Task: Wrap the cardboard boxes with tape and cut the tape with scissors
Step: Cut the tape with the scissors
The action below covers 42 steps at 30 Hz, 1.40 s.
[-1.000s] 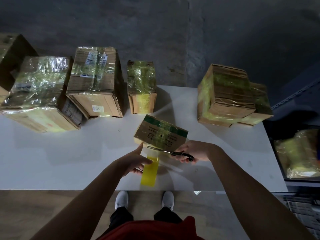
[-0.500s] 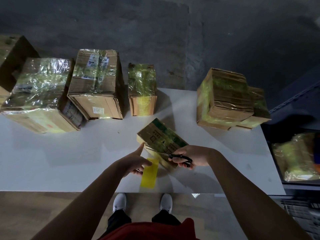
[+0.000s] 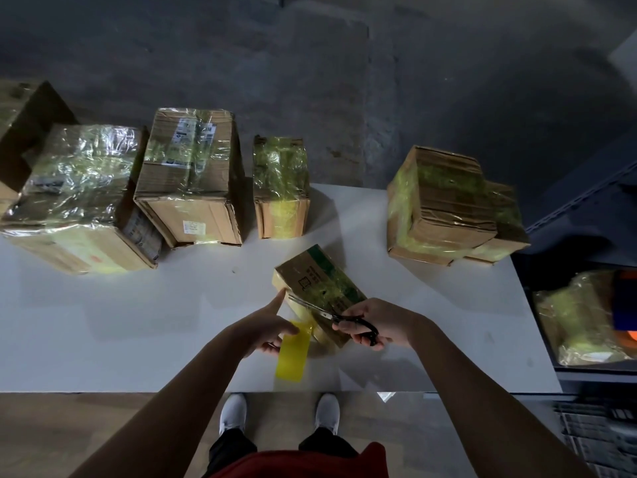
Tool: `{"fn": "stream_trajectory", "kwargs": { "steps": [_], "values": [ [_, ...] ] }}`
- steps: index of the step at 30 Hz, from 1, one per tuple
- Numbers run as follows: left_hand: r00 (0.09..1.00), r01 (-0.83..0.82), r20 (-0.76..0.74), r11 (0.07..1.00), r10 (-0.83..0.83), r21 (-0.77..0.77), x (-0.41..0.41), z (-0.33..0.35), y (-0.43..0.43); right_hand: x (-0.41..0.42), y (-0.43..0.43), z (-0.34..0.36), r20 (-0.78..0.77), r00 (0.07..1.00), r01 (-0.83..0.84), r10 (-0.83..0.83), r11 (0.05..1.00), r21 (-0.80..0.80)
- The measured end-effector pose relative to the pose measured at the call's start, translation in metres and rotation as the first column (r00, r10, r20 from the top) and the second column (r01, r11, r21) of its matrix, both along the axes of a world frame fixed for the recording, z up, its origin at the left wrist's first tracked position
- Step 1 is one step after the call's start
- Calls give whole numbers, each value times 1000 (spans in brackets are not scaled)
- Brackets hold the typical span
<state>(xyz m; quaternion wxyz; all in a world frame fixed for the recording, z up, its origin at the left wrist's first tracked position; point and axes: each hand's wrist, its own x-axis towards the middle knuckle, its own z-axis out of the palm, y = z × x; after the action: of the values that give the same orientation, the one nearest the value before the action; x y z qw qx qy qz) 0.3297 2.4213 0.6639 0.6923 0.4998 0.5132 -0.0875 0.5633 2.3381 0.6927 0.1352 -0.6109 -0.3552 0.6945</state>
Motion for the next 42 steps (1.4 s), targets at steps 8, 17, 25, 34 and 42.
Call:
{"fn": "stream_trajectory", "kwargs": {
  "steps": [8, 17, 25, 34, 42],
  "values": [
    [1000, -9, -2, 1000, 9, 27, -2, -2, 0, -7, -4, -9, 7, 1000, 12, -13, 999, 33],
    [990, 134, 29, 983, -138, 127, -5, 6, 5, -9, -4, -8, 32, 999, -33, 32, 999, 28],
    [975, 220, -16, 972, -220, 86, -6, 10, 12, -5, -17, -5, 96, 994, -63, 50, 988, 140],
    [970, 243, -16, 964, -243, 105, -4, 14, 9, -3, -34, -3, 34, 999, -20, 14, 985, 170],
    [982, 174, 51, 978, -181, 110, -19, 26, 12, 2, -29, -5, 352, 910, 125, -220, 954, 274]
  ]
}}
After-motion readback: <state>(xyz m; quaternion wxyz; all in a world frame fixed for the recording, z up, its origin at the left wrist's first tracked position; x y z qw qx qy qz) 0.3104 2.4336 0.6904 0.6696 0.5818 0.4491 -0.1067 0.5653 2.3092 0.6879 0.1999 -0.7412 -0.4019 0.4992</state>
